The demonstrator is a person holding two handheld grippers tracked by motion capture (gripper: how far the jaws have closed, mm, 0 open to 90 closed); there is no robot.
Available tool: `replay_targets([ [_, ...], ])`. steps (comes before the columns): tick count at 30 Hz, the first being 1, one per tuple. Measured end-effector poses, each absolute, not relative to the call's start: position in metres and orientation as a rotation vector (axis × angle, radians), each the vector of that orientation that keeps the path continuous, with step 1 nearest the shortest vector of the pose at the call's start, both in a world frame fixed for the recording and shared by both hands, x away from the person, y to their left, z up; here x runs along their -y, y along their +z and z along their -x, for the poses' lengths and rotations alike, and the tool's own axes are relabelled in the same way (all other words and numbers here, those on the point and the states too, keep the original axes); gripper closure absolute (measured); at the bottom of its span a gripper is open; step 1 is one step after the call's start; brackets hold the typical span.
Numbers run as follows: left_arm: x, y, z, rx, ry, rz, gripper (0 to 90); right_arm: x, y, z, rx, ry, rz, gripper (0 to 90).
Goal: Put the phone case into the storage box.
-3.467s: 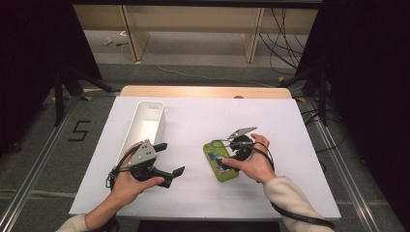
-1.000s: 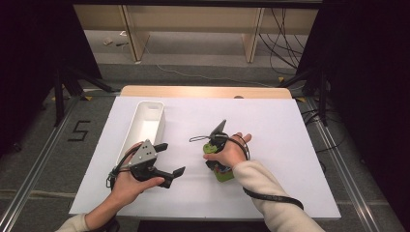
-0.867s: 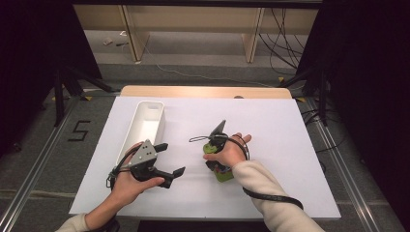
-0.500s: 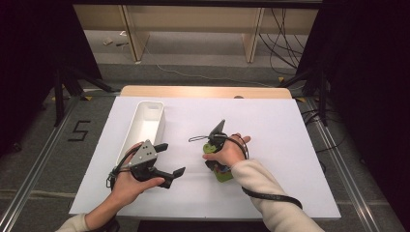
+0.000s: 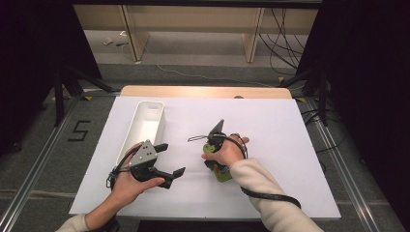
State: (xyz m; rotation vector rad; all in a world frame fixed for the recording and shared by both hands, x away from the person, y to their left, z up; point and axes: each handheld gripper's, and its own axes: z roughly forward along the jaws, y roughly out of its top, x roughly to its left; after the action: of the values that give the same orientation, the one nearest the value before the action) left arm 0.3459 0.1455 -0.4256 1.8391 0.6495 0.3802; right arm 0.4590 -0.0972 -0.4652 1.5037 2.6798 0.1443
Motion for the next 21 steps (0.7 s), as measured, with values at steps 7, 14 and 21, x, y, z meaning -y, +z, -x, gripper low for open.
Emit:
replay_targets([
  [7, -0.1457, -0.4255, -0.3459, -0.650, 0.380, -1.838, 1.1, 0.0952, -0.4652, -0.4613, -2.678, 0.114, -1.521, 11.7],
  [14, -0.1456, -0.4256, -0.3458, -0.649, 0.380, -1.839, 1.1, 0.0939, -0.4645, -0.4618, -2.672, 0.100, -1.535, 12.8],
  [21, -0.1457, -0.4256, -0.3458, -0.649, 0.380, -1.839, 1.1, 0.0929, -0.4640, -0.4619, -2.659, 0.082, -1.567, 13.8],
])
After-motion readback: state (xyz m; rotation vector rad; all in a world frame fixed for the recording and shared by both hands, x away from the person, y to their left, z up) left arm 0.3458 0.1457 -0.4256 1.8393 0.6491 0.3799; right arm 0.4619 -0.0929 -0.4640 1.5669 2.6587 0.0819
